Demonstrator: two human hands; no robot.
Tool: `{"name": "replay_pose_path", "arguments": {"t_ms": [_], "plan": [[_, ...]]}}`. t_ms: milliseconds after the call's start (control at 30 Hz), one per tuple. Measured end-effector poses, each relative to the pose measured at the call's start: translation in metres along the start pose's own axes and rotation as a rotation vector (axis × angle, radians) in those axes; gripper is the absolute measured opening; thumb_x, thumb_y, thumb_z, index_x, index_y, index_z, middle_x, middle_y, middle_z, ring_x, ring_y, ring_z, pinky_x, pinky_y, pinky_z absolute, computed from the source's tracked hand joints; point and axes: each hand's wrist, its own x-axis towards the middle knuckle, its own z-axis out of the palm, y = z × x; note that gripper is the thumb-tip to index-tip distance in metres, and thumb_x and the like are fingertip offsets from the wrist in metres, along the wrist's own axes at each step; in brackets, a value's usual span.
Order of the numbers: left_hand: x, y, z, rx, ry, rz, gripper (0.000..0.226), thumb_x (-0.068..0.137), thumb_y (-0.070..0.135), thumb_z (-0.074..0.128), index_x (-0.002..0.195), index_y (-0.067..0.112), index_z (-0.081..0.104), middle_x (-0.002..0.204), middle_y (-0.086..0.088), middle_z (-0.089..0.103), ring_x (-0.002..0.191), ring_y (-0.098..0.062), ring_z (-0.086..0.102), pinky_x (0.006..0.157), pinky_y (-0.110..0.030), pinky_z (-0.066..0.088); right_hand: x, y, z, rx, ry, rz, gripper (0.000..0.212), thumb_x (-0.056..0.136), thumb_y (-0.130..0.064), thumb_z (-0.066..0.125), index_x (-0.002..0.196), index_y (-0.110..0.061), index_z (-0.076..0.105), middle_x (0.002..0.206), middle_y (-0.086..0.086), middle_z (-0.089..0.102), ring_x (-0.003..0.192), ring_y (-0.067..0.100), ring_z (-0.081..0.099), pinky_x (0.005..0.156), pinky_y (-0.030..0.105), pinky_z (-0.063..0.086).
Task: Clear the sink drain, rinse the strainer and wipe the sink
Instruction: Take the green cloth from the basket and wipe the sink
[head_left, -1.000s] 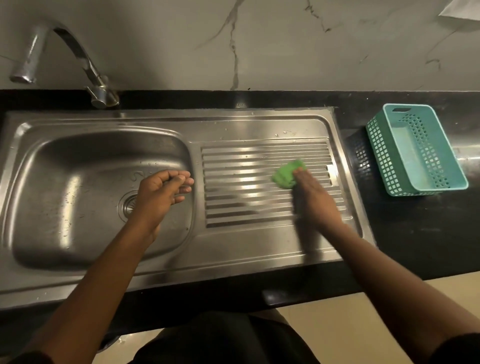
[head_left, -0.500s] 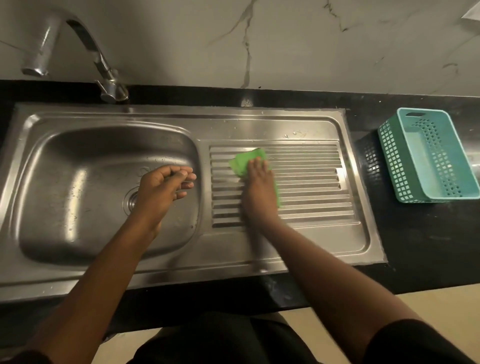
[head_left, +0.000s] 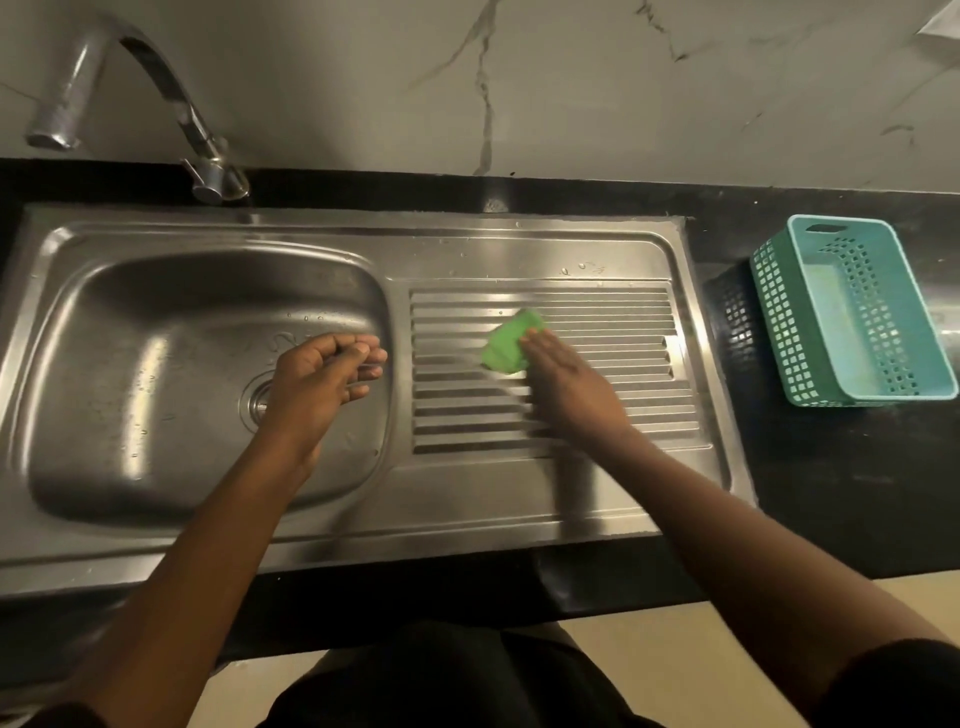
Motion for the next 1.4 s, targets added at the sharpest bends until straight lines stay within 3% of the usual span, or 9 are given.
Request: {"name": "replay_pose_path", "arguments": {"t_ms": [167, 367, 600, 767, 933, 1100, 1200, 1300, 1400], "plan": [[-0.002, -0.001, 0.002, 0.004, -0.01, -0.008, 0.021, 0.105, 0.016, 0.061, 0.118, 0.007, 0.075, 0.108, -0.009, 0.081, 0.117, -0.039, 0.073, 0.101, -0.048, 0.056, -0.023, 0.078, -0.036, -0.08, 0.075, 0.335, 0.051, 0.103, -0.016, 0.054, 0.153, -0.015, 0.047, 0.16, 0.012, 0.047, 0.147, 0.032, 0.047, 0.114, 0.05, 0.044], [0.002, 0.001, -0.004, -0.014, -0.012, 0.008, 0.019, 0.105, 0.017, 0.061, 0.115, 0.01, 0.076, 0.109, -0.007, 0.081, 0.114, -0.035, 0.074, 0.093, -0.038, 0.058, 0.008, 0.013, 0.0, 0.164, 0.344, 0.678, 0.031, 0.096, -0.002, 0.043, 0.122, 0.0, 0.06, 0.149, 0.021, 0.052, 0.138, 0.042, 0.047, 0.113, 0.057, 0.042], [0.002, 0.001, 0.001, 0.004, -0.029, 0.0, 0.02, 0.105, 0.017, 0.062, 0.116, 0.009, 0.075, 0.109, -0.009, 0.081, 0.114, -0.036, 0.074, 0.103, -0.051, 0.056, 0.034, -0.101, 0.04, 0.161, 0.144, 0.393, 0.071, 0.094, -0.005, 0.042, 0.163, -0.007, 0.026, 0.173, 0.014, 0.017, 0.162, 0.031, 0.009, 0.132, 0.044, 0.007], [0.003, 0.003, 0.011, 0.008, -0.023, 0.011, 0.021, 0.105, 0.016, 0.061, 0.117, 0.006, 0.075, 0.111, -0.014, 0.08, 0.115, -0.038, 0.073, 0.101, -0.05, 0.055, 0.039, -0.124, 0.046, 0.136, -0.003, 0.051, 0.067, 0.097, -0.008, 0.047, 0.162, -0.012, 0.034, 0.171, 0.01, 0.027, 0.161, 0.029, 0.016, 0.132, 0.043, 0.011], [0.008, 0.001, 0.016, 0.026, -0.037, 0.019, 0.02, 0.105, 0.018, 0.061, 0.115, 0.011, 0.077, 0.104, -0.005, 0.083, 0.11, -0.03, 0.076, 0.095, -0.041, 0.058, 0.021, -0.052, 0.022, 0.07, -0.081, -0.219, 0.068, 0.093, 0.0, 0.058, 0.158, -0.014, 0.044, 0.165, 0.007, 0.04, 0.157, 0.026, 0.031, 0.128, 0.033, 0.014], [0.01, -0.004, 0.02, 0.007, -0.043, 0.008, 0.019, 0.106, 0.016, 0.06, 0.112, 0.013, 0.077, 0.105, -0.006, 0.082, 0.112, -0.033, 0.074, 0.094, -0.039, 0.057, -0.02, 0.056, -0.016, 0.02, 0.097, 0.219, 0.062, 0.097, -0.003, 0.06, 0.156, -0.009, 0.044, 0.164, 0.013, 0.041, 0.155, 0.029, 0.035, 0.129, 0.043, 0.026], [0.008, -0.005, 0.022, 0.01, -0.046, -0.001, 0.018, 0.106, 0.016, 0.06, 0.11, 0.014, 0.077, 0.104, -0.004, 0.082, 0.112, -0.033, 0.074, 0.094, -0.039, 0.058, -0.022, 0.099, -0.043, -0.076, 0.055, 0.371, 0.053, 0.1, -0.004, 0.047, 0.153, -0.011, 0.047, 0.162, 0.013, 0.044, 0.151, 0.033, 0.04, 0.121, 0.048, 0.037], [0.008, -0.005, 0.02, 0.023, -0.055, -0.003, 0.017, 0.105, 0.018, 0.061, 0.107, 0.018, 0.078, 0.104, -0.004, 0.083, 0.112, -0.032, 0.075, 0.096, -0.041, 0.058, -0.005, 0.104, -0.05, -0.067, 0.19, 0.523, 0.028, 0.101, -0.008, 0.038, 0.124, -0.005, 0.055, 0.129, 0.021, 0.061, 0.118, 0.044, 0.06, 0.093, 0.053, 0.052], [0.011, -0.003, 0.017, 0.025, -0.063, 0.0, 0.017, 0.105, 0.019, 0.062, 0.103, 0.021, 0.078, 0.104, -0.001, 0.083, 0.11, -0.03, 0.076, 0.096, -0.042, 0.058, 0.013, 0.083, -0.035, 0.009, 0.235, 0.606, 0.022, 0.099, -0.007, 0.044, 0.115, -0.001, 0.057, 0.124, 0.023, 0.061, 0.117, 0.043, 0.057, 0.1, 0.054, 0.049]]}}
